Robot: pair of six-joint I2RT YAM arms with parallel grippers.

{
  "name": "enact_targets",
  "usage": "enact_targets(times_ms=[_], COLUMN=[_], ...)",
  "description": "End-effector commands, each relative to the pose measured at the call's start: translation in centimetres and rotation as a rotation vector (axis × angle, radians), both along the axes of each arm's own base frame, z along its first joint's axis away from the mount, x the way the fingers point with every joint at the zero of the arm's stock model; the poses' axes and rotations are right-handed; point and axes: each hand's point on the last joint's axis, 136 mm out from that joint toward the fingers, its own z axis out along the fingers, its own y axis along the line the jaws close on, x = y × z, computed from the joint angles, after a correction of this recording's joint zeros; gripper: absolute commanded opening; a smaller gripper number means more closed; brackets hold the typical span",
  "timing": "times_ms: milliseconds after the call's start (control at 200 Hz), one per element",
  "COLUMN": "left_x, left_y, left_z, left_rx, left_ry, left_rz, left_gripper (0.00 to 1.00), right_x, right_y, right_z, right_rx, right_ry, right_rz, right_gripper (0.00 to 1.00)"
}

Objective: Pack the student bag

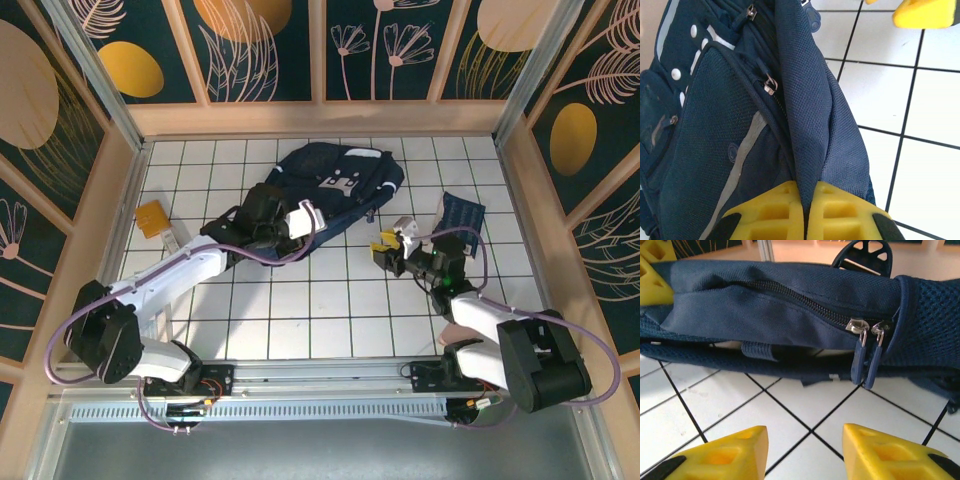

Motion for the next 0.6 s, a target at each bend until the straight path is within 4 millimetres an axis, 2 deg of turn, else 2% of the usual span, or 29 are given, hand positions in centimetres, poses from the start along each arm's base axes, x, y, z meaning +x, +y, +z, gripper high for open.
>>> enact_targets(times_ms=[0,100,190,290,425,530,545,596], left_x=[-1.3,-1.9,-2.3,-2.8,-2.7,-2.8,-3.0,-3.2], left_y=[-1.7,-1.5,-1.6,-1.6,-1.5,-1.6,-1.4,-1.3], left_z=[5.7,6.1,6.0,5.9,5.9,6.5,5.7,5.6], left_rx=[-0.184,-0.200,-0.198,-0.201,-0.203,-0.220,-0.210,-0.213], left_ry=[-0.110,-0.131,-0.111,-0.096,-0.104,-0.117,-0.102,-0.101], left_rz=[-0.102,-0.122,-0.137,-0.154,-0.147,-0.150,-0.149,-0.150], left_gripper=[0.00,0.00,0.00,0.00,0.00,0.00,0.00,0.00], right_x=[0.3,-0.1,-0.3,-0.6,-0.3,0.2,0.3,0.3], right_y=[-0.3,-0.5,0.4,1.6,1.7,1.0,0.8,0.6], right_z=[3.9,4.1,4.2,4.7,5.5,4.9,4.8,4.6], right_rx=[0.064,0.085,0.076,0.065,0.079,0.066,0.065,0.072], right_ry=[-0.230,-0.286,-0.314,-0.348,-0.372,-0.366,-0.363,-0.355], right_rz=[-0.085,-0.129,-0.112,-0.083,-0.107,-0.159,-0.167,-0.181], right_gripper=[0.47,0.48,0.46,0.40,0.33,0.35,0.36,0.39])
